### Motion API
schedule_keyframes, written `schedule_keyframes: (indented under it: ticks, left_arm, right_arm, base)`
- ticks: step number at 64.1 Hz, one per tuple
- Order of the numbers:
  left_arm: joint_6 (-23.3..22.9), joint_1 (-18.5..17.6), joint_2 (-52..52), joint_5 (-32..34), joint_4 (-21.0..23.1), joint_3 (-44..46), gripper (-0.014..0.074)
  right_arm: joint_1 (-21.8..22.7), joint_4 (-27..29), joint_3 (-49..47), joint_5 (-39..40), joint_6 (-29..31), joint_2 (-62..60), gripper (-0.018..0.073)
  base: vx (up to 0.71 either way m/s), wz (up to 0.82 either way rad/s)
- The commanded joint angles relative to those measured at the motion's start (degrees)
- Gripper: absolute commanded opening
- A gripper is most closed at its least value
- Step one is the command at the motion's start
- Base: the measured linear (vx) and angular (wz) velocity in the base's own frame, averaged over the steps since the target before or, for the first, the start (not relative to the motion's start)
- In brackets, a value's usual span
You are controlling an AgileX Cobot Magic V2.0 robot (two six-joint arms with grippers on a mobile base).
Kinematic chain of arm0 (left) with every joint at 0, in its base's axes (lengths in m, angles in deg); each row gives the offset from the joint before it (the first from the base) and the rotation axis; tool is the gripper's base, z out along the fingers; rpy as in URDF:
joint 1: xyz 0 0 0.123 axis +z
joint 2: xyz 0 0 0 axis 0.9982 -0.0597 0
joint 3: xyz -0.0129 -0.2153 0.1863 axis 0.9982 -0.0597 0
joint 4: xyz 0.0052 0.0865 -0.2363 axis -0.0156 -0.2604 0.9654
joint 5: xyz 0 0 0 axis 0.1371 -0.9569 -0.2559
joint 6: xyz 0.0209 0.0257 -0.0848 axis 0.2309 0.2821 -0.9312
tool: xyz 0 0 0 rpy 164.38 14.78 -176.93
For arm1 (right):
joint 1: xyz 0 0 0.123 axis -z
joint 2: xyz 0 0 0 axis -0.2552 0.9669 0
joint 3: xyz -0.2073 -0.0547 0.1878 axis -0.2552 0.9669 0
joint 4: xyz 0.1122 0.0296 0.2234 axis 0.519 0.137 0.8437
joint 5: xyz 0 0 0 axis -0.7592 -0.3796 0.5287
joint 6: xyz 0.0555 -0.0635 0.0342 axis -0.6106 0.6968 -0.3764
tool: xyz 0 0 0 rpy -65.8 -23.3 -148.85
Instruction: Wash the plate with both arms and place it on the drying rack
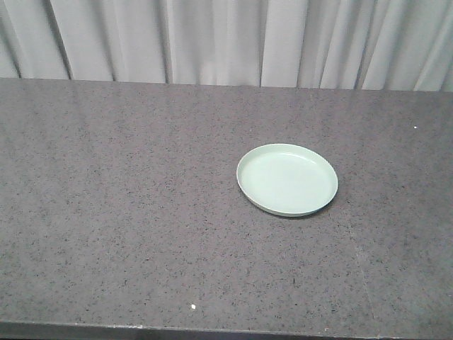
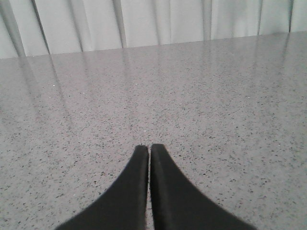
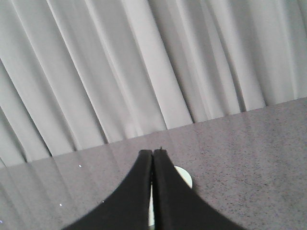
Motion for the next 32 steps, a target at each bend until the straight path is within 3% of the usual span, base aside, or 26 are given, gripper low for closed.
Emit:
schedule_keyframes:
  ticks: [1, 12, 23, 32]
  left_arm:
    - [-0.1, -0.3, 0.8, 3.8, -0.1, -1.4, -0.0006]
    - [-0.1, -0.3, 0.8, 3.8, -0.1, -1.4, -0.0006]
    - [-0.1, -0.3, 0.8, 3.8, -0.1, -1.4, -0.0006]
    - [-0.1, -0.3, 0.8, 3.8, -0.1, -1.4, -0.0006]
  right_arm:
    - [0.3, -0.4, -7.1, 0.0, 5.6, 6.4, 0.0036]
    - [0.3, -0.1, -13.5, -0.3, 10.9, 16.1, 0.0242]
    - [0.3, -0.3, -15.1, 7.8, 11.5, 24.0, 0.0579]
    - [0.3, -0.3, -15.7, 15.1, 12.2, 28.3, 0.0673]
  base:
    - [0.00, 0.00]
    - [0.00, 0.00]
    - [0.00, 0.00]
    - [0.00, 0.00]
